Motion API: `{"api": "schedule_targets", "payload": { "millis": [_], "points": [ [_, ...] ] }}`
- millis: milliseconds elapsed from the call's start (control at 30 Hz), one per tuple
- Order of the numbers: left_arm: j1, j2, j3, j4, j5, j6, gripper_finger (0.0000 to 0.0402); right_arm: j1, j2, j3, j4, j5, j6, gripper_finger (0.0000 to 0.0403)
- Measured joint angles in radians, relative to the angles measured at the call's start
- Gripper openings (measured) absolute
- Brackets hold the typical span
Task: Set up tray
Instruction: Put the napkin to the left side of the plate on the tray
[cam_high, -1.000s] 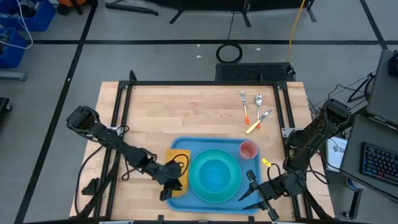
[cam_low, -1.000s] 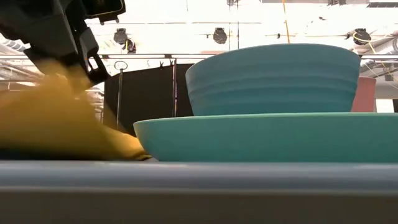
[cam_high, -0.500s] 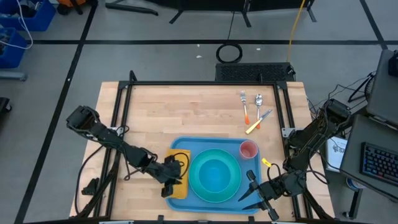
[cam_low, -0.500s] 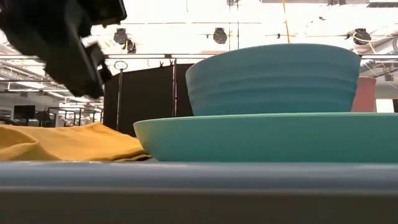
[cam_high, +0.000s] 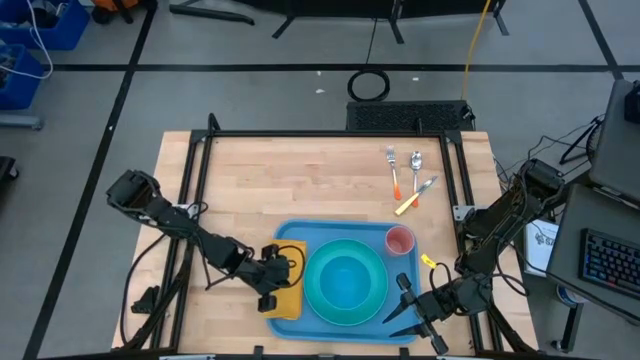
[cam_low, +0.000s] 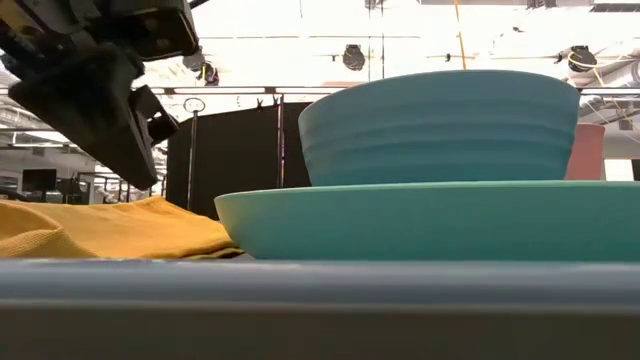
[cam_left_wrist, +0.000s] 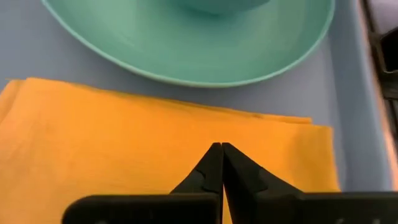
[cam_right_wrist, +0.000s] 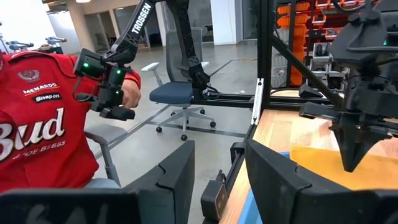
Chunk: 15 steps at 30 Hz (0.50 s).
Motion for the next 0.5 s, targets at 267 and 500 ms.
{"api": "schedule_targets", "payload": {
  "millis": [267,500],
  "points": [
    [0.046,0.055,0.000,-0.001,0.080,0.009,0.0002,0.000,0.000,0.000,-0.001,0.000,0.000,0.0134],
    [0.057,0.134,0.002,0.030,0.106,-0.004,0.0003,0.000,0.000,0.000,-0.008,0.000,0.000,0.0134]
  ]
}}
